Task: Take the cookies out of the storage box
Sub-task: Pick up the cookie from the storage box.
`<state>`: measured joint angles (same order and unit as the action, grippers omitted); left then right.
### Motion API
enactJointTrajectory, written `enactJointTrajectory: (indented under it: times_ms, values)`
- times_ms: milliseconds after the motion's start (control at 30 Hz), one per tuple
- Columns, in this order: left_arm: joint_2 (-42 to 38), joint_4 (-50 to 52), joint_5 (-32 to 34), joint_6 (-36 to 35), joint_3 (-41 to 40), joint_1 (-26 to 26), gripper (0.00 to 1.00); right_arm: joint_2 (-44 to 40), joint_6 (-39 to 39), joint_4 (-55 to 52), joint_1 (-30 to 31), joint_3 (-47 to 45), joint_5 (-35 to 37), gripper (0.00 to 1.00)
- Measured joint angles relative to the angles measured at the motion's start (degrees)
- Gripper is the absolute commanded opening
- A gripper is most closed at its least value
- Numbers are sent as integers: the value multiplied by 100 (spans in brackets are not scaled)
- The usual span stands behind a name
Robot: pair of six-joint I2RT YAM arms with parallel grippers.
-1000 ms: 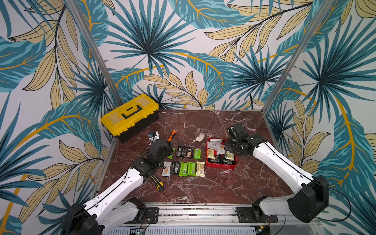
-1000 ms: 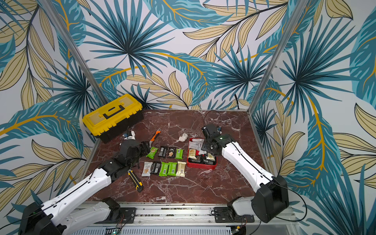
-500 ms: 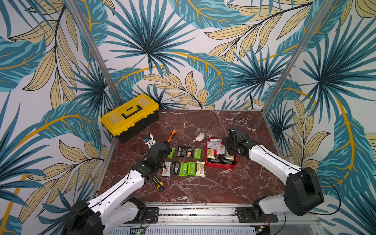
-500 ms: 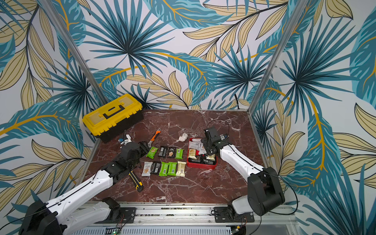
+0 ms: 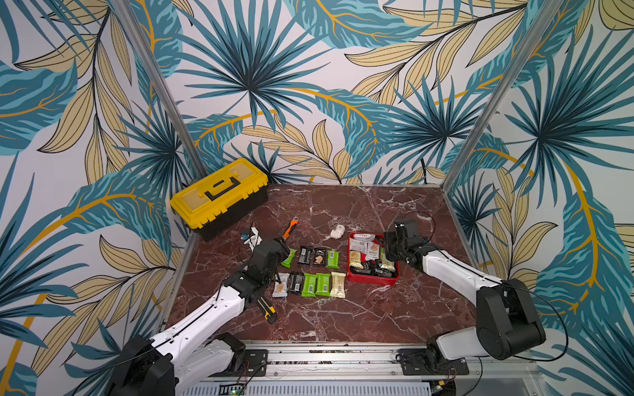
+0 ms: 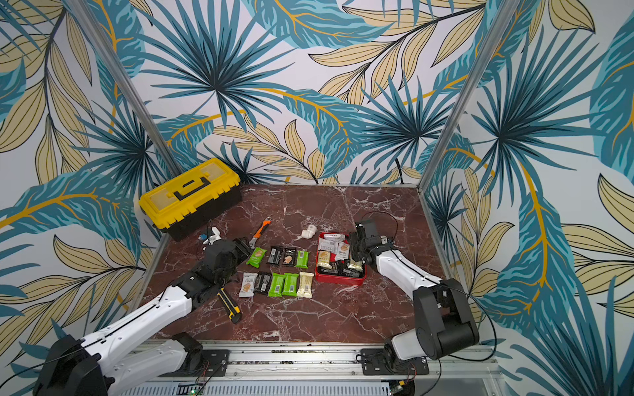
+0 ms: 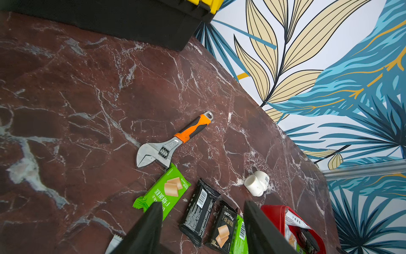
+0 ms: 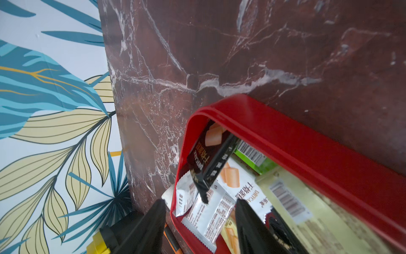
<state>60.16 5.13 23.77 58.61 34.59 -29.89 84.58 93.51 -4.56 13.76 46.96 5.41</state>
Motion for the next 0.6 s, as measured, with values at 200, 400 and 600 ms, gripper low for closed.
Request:
enactJointTrajectory:
  times_ms: [200,400,600]
  values:
    - [90,-70,-11,39,0,0,63,321,199,181,-107,-22,-278,55]
    - [92,-109,-46,195,-70,0,62,382,308,291,-142,-22,-404,54]
    - [87,-120,-44,297,-96,4,62,575,291,339,-254,35,-452,49]
